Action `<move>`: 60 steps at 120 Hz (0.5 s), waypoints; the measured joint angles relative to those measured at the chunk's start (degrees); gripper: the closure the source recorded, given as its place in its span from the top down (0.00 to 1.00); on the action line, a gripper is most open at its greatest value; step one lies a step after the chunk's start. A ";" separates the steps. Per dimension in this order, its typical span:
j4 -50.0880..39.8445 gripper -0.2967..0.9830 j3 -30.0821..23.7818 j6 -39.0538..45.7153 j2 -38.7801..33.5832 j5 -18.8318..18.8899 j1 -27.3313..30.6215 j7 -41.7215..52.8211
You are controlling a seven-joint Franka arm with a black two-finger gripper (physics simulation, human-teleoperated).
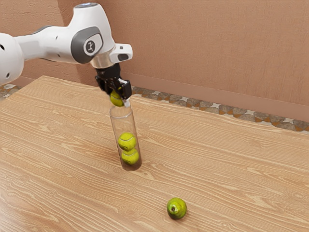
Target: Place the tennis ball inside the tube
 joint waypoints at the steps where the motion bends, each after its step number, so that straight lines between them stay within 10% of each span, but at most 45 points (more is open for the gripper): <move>1: -0.08 0.53 -0.01 -0.01 -0.03 0.01 -0.05 -0.08; 60: -3.13 0.65 -0.08 -0.28 -2.03 -0.17 -0.84 -3.37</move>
